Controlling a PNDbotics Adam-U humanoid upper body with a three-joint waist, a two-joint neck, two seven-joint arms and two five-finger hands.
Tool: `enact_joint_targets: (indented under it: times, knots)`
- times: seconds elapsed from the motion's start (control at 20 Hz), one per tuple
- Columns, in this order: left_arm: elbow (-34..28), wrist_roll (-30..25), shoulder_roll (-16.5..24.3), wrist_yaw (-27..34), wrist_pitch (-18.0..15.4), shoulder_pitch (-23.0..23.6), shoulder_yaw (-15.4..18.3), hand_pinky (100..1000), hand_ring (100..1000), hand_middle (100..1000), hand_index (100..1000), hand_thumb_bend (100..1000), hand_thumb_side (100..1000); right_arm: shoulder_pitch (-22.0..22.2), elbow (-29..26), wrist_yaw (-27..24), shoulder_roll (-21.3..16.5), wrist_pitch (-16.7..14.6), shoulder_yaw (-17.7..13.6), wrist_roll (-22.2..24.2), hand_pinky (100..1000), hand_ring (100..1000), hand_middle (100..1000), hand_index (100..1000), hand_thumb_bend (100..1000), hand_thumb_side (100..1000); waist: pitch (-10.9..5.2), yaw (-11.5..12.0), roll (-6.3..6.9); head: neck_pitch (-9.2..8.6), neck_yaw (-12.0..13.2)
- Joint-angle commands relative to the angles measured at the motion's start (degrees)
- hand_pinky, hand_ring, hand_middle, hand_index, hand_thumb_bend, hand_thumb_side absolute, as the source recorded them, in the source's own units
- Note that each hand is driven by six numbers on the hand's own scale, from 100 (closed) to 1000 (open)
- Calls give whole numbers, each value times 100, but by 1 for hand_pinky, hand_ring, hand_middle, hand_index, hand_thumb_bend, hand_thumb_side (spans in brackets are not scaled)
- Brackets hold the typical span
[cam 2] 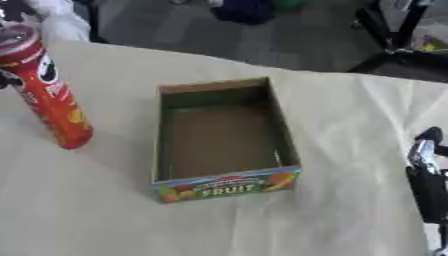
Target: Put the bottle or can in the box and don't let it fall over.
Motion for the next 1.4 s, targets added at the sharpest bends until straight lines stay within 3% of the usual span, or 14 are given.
enact_joint_targets:
  times: [0.05,0.65,0.9,1.4]
  knots:
    - [-48,3,209,-122,-14,-78,1,779,900,899,921,129,1000,-19,-101,20,-50,27,-58,-4,378,695,901,947,100,690,-141,-19,29,-59,43]
    - [66,-75,91,-393,-113,-105,-95,777,902,891,917,147,1000,-26,-101,0,-34,18,-64,-8,377,695,902,947,100,692,-110,-49,14,-66,109]
    - [-69,80,69,-215,-98,-177,-3,775,895,891,918,102,1000,-14,-101,-1,-35,14,-66,-4,378,695,902,947,100,693,-118,-37,13,-38,111]
    - [-214,155,46,-42,22,-209,-52,776,898,897,917,110,1000,-39,-101,11,-46,-7,-63,27,378,696,903,948,100,689,-139,-45,58,-4,152]
